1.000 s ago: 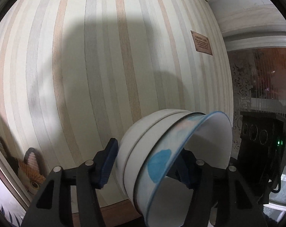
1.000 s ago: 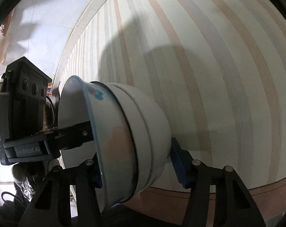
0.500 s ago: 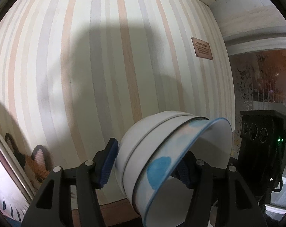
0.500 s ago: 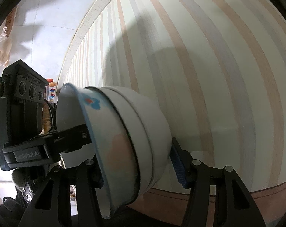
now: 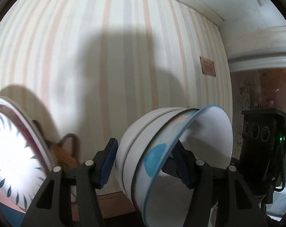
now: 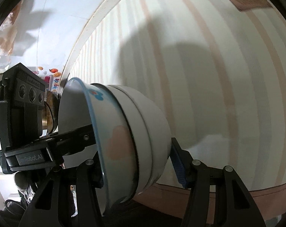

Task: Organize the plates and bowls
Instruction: 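Lift the bowl stack with both grippers and carry it over the plate stack, then lower the bowl stack onto the plate stack and open both grippers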

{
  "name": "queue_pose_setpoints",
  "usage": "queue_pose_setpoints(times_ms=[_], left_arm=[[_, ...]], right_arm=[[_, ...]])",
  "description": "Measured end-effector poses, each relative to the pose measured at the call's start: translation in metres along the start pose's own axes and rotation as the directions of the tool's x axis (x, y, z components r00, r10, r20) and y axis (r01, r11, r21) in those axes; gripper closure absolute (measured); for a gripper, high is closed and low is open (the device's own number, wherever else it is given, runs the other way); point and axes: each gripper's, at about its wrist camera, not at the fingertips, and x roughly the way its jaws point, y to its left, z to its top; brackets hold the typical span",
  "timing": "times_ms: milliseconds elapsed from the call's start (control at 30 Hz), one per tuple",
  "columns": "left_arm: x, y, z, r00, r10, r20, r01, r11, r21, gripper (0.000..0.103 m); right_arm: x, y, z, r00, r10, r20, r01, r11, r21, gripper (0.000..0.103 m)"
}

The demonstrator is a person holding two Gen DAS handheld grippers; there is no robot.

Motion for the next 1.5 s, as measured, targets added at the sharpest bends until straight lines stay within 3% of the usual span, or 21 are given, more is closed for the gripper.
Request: queue_pose_setpoints(times_ms=[433,767,1167,1500], left_arm=[[-0.080,0.089,-0.013,0.993,0.023,0.113,-0.015,0.998,-0.067,0.047],[-0.103,0.161,-0.034,0.988,0.052,0.145,-0.028,0.987,-0.161,0.047],[-0.100,0.203,-0.044,0.987,0.060,0.146,-0.026,0.974,-0.224,0.047],[-0.093,0.209,-0.040,0.988,0.069,0.142,-0.035,0.974,-0.225,0.047]], right_arm=[[0.054,0.105,0.005,1.000,0.023,-0.008,-0.024,0.994,-0.110,0.045],[0.121,0.171,-0.013,0.995,0.031,-0.090,-0.047,0.982,-0.182,0.045],[0.170,0.197,-0.022,0.988,-0.002,-0.156,-0.033,0.975,-0.219,0.045],[0.189,0.206,-0.018,0.987,-0.019,-0.159,-0.017,0.975,-0.221,0.045]])
